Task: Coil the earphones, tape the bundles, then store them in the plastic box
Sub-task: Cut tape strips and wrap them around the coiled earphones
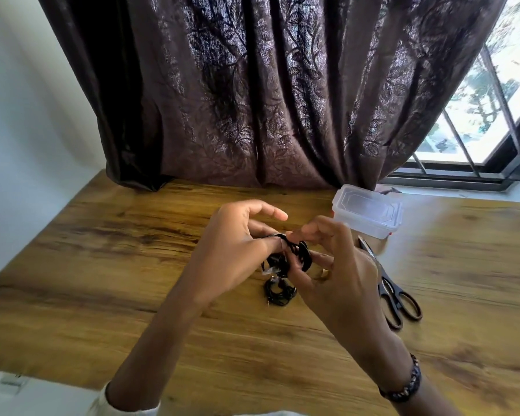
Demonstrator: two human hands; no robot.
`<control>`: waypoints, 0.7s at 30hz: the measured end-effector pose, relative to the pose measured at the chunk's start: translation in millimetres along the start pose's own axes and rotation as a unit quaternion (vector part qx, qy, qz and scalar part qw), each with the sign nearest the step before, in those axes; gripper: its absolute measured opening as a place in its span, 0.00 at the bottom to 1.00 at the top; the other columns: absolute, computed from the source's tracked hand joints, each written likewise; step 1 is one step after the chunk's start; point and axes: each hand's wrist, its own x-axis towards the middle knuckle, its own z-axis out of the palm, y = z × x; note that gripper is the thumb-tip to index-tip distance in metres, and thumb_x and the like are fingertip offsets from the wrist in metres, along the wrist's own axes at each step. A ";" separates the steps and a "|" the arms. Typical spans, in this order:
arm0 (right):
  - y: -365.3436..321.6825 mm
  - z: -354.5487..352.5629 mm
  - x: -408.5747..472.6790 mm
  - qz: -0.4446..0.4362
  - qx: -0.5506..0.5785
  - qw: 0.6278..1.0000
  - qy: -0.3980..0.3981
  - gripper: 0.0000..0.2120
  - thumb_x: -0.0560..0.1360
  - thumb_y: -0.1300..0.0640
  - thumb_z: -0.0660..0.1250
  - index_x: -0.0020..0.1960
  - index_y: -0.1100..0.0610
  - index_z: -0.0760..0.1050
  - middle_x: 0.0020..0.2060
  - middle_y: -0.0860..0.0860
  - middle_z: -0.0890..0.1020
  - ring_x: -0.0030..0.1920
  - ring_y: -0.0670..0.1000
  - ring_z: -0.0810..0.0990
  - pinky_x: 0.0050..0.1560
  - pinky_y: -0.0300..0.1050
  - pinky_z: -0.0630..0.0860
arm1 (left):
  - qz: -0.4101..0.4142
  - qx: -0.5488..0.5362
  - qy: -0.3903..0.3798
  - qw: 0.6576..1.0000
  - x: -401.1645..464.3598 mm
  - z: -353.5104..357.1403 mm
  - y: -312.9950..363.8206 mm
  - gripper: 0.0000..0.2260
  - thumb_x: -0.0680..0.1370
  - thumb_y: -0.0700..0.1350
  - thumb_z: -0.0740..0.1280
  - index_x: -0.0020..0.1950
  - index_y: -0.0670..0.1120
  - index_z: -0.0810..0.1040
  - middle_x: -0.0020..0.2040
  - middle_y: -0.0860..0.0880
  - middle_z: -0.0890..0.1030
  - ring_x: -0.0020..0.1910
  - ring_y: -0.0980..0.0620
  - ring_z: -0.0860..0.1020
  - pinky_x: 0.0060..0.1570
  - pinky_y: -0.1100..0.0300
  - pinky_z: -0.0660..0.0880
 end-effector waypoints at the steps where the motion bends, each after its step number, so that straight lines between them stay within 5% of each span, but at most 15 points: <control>1: 0.0 0.0 0.2 -0.002 -0.007 1.000 -0.002 0.27 0.67 0.70 0.76 0.57 0.53 0.66 0.47 0.45 0.80 0.53 0.41 0.79 0.50 0.24 0.74 | -0.004 -0.006 -0.007 1.000 0.7 -1.0 0.5 0.12 0.71 0.39 0.74 0.52 0.51 0.80 0.38 0.52 0.86 0.42 0.56 0.84 0.52 0.50 0.79; 7: 2.6 -1.7 1.7 -0.008 0.016 1.000 0.008 0.26 0.69 0.68 0.76 0.57 0.53 0.66 0.48 0.49 0.82 0.53 0.42 0.81 0.47 0.26 0.76 | -0.021 -0.013 -0.043 0.999 6.1 -9.7 2.9 0.12 0.71 0.40 0.74 0.51 0.50 0.81 0.38 0.52 0.86 0.43 0.57 0.84 0.56 0.52 0.77; 15: 3.9 -3.2 3.9 -0.034 0.039 0.998 0.035 0.22 0.70 0.69 0.73 0.56 0.55 0.66 0.46 0.55 0.84 0.51 0.42 0.82 0.46 0.28 0.77 | -0.017 -0.064 -0.105 0.992 11.3 -19.5 2.1 0.09 0.72 0.37 0.72 0.51 0.44 0.83 0.41 0.46 0.86 0.42 0.55 0.84 0.41 0.66 0.79; 21: 5.5 -2.1 2.3 -0.033 0.042 0.995 0.080 0.23 0.68 0.71 0.74 0.53 0.56 0.66 0.44 0.51 0.83 0.47 0.41 0.83 0.43 0.28 0.77 | 0.034 -0.048 -0.123 0.991 7.5 -17.1 -2.4 0.10 0.72 0.40 0.72 0.53 0.46 0.83 0.47 0.51 0.86 0.47 0.56 0.83 0.45 0.68 0.77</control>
